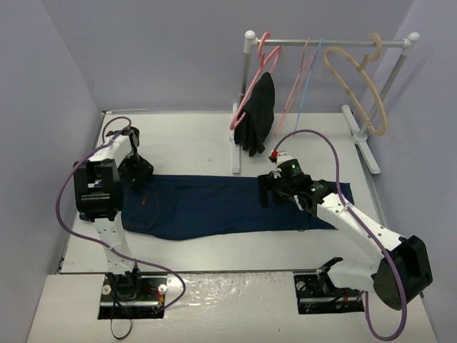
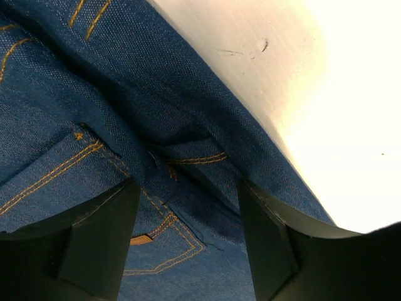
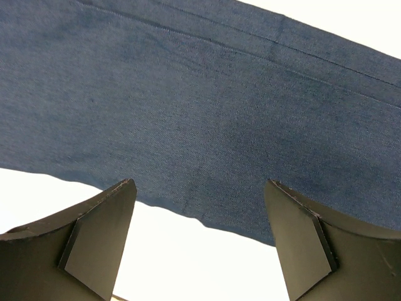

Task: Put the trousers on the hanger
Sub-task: Fold the trousers at the center of the board.

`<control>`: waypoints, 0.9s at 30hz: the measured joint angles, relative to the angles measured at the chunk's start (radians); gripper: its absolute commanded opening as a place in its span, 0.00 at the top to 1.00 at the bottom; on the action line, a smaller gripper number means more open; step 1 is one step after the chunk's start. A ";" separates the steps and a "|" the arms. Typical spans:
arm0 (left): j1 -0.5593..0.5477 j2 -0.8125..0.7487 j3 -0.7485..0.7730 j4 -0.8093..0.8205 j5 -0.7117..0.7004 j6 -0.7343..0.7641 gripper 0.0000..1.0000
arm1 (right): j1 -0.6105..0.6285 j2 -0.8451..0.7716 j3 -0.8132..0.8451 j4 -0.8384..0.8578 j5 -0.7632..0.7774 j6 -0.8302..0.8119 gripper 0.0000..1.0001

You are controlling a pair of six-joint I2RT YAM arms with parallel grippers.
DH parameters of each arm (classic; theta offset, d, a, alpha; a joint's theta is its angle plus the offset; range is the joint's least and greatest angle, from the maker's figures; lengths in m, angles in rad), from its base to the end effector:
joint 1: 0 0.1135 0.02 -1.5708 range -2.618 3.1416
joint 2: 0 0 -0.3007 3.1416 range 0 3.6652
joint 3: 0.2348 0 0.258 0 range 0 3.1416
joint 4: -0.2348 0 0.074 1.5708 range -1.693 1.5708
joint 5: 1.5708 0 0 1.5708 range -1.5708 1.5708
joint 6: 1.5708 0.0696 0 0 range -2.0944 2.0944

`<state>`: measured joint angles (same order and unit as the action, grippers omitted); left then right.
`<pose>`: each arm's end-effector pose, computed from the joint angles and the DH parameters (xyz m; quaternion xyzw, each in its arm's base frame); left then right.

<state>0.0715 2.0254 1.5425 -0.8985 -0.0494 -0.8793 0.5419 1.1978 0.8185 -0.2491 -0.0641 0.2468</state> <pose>0.4278 0.0341 0.1794 -0.4576 0.8838 -0.0145 0.0966 0.2391 0.1492 0.2720 -0.1453 0.8788 0.2007 0.4079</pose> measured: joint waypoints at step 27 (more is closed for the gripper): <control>0.009 -0.135 -0.117 0.006 0.005 0.013 1.00 | 0.167 0.624 0.391 0.271 -0.148 -0.404 0.42</control>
<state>0.0802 1.8903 1.4253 -0.8921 -0.0449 -0.8663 0.7086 1.8219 1.2090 0.0219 -0.2126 -0.1573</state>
